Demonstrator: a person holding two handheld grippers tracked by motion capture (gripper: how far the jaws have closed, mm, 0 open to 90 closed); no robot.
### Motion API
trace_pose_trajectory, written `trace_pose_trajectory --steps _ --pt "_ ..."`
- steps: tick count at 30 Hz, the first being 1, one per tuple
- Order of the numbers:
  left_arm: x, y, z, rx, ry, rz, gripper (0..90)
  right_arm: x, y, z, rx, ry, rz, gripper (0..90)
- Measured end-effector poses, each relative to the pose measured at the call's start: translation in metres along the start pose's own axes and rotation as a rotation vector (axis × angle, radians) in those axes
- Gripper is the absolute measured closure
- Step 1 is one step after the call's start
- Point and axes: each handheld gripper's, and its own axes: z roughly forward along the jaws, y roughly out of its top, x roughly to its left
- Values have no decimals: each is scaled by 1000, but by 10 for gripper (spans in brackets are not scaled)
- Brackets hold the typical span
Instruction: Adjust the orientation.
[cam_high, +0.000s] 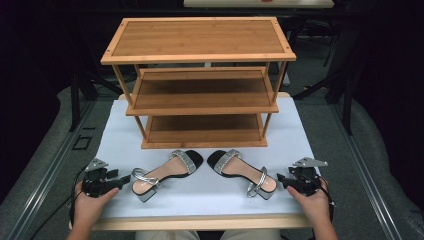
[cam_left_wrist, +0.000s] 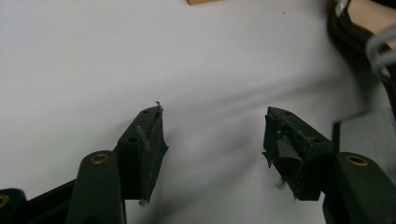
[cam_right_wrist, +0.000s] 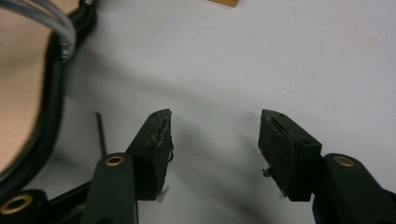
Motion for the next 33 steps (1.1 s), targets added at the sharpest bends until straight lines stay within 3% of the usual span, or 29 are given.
trace_pose_trajectory --steps 1,2,3,4,5,6,11,15,16,20,27,33 --pt "-1 0 -4 -2 -4 4 391 2 -1 -3 -7 -3 -4 437" --pt "-1 1 -8 -13 0 10 393 3 -2 -6 -16 33 2 440" --pt "-1 1 -8 -13 0 10 393 3 -2 -6 -16 33 2 440" --pt "-2 2 -13 -31 0 3 393 8 -2 -12 -15 -9 -4 443" --pt "-2 2 -13 -31 0 3 393 8 -2 -12 -15 -9 -4 443" --pt "-2 3 -16 -40 -2 -5 393 10 -3 -15 -18 23 5 444" --pt "-6 5 -16 -14 -17 0 397 15 0 -17 -3 32 -1 445" --pt "-8 7 -16 -8 -23 -4 404 15 0 -19 -13 34 9 445" --pt "-8 8 -15 -9 -27 -13 404 11 0 -21 -5 44 35 438" --pt "-7 9 -14 0 -29 -15 405 8 -2 -23 -6 51 56 434" --pt "-9 12 -20 -18 -31 -15 405 10 -2 -23 -18 66 41 415" --pt "-16 21 -30 -9 -60 0 405 11 0 -25 -24 57 34 394"
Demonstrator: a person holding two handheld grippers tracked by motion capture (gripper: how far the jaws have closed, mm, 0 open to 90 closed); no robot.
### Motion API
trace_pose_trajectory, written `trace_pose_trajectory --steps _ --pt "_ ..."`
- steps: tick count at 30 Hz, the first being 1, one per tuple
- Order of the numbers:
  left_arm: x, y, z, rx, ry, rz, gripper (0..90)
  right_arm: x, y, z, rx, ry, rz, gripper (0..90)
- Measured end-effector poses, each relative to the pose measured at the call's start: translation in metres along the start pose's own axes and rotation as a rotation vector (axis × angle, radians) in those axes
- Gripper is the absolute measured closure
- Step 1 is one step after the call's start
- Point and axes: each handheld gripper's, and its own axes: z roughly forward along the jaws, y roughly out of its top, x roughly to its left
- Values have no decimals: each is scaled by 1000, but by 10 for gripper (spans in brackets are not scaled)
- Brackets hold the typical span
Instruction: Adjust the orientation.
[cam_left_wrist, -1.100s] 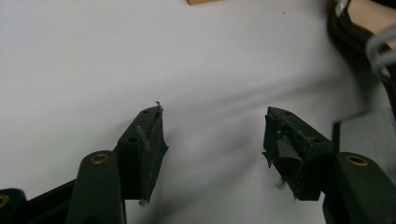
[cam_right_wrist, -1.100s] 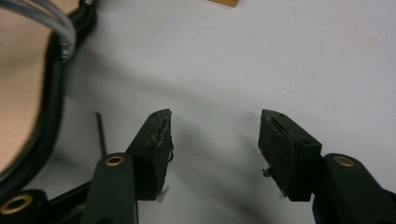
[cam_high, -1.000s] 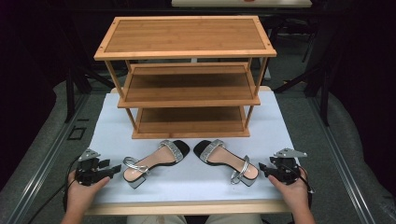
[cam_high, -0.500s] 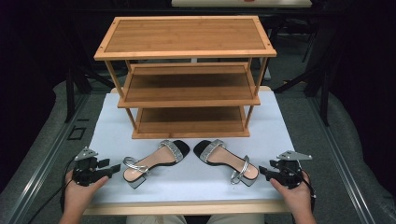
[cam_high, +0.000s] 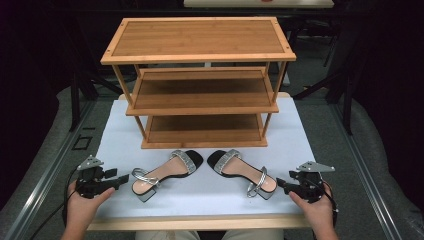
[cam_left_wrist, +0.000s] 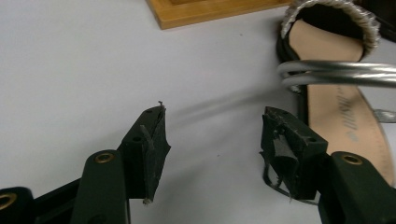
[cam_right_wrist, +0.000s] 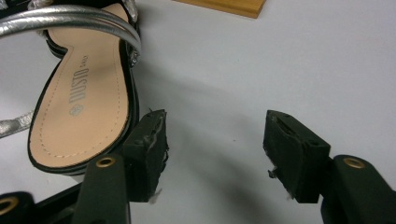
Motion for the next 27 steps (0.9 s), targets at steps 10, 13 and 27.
trace_pose_trajectory --steps 10,13,27 --pt "-20 16 -17 -18 -56 43 404 0 0 -2 -10 -5 7 394" --pt "-29 21 -22 -36 -71 59 403 0 0 -2 -5 2 4 395" --pt "-59 34 -18 14 -113 163 370 -2 -1 -2 -10 -1 6 400"
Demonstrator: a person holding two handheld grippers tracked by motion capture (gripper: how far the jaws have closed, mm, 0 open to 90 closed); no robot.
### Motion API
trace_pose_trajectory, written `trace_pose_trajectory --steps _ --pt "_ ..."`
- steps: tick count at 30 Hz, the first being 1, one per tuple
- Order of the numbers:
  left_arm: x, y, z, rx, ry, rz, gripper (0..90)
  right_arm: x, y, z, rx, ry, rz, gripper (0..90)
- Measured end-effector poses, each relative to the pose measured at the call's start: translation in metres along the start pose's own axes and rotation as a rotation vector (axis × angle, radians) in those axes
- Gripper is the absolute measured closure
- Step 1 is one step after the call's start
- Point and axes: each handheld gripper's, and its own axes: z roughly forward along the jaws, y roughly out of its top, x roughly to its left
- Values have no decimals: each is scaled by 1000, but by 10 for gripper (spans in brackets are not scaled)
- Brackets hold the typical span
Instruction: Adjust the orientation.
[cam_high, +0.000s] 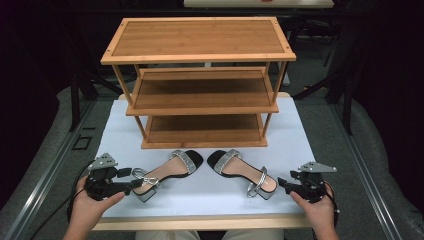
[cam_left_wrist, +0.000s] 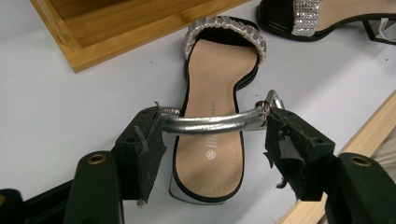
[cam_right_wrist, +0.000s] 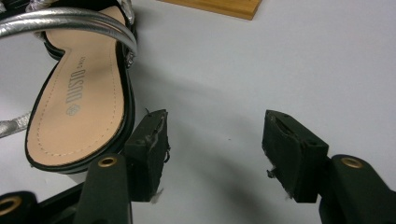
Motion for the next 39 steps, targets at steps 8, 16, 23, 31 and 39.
trace_pose_trajectory --steps 8,16,23,31,39 --pt "2 21 15 32 -15 -2 380 0 -1 0 1 -13 7 400" --pt "5 44 51 174 -24 30 380 -4 -3 1 4 -1 22 398" --pt "2 51 75 300 -26 48 393 -5 -4 0 4 2 29 394" --pt "1 45 85 376 -29 39 346 -4 -4 2 1 7 27 390" --pt "-2 44 93 416 -26 53 335 -3 -5 3 6 5 25 389"
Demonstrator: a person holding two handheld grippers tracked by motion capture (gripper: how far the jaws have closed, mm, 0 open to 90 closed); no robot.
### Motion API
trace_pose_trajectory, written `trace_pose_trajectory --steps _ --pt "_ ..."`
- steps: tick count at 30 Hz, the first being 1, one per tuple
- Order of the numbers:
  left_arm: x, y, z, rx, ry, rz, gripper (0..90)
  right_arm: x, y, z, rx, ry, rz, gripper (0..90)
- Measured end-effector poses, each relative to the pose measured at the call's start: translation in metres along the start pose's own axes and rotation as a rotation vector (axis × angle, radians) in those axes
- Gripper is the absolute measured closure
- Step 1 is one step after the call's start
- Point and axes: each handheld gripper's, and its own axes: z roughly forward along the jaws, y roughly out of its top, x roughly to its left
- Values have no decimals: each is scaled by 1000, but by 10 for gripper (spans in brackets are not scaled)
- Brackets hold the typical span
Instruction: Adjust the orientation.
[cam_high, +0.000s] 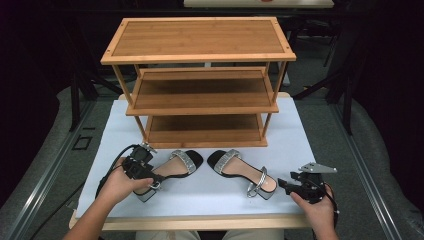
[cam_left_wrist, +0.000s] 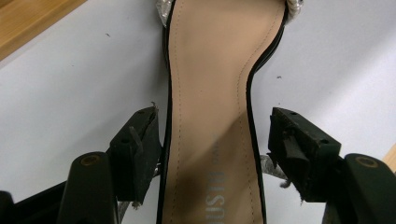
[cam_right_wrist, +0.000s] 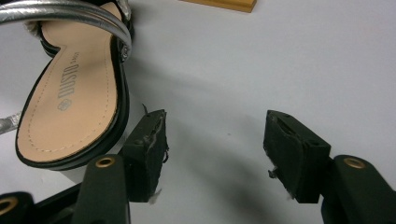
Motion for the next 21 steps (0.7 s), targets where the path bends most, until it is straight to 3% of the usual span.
trace_pose_trajectory --steps 11,16,21 --pt "-1 3 11 34 15 9 350 -1 -1 2 5 4 -3 388" --pt "-3 5 12 52 19 29 415 -1 -1 2 7 5 -3 388" --pt "-1 3 11 42 10 20 420 0 -1 2 4 6 -2 388"
